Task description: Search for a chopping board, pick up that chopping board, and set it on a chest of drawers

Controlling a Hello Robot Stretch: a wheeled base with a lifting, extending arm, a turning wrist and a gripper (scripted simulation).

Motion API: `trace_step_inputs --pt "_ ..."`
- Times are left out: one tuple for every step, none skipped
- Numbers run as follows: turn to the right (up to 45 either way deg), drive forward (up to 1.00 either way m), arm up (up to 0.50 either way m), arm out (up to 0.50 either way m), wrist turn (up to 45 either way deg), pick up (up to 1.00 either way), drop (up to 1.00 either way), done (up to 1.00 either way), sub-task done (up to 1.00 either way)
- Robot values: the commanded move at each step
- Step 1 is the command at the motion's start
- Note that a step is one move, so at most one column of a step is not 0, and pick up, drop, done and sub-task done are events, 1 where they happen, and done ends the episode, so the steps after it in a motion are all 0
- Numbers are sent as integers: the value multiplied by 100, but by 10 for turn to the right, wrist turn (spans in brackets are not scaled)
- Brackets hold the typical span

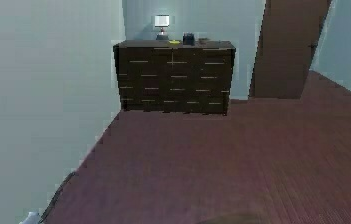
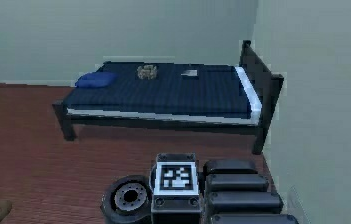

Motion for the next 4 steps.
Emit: trace_step_inputs --pt "0 100 0 0 0 0 0 0 0" --pt "-30 0 0 0 0 0 0 0 0" --pt "0 100 0 0 0 0 0 0 0" --pt "0 35 0 0 0 0 0 0 0"
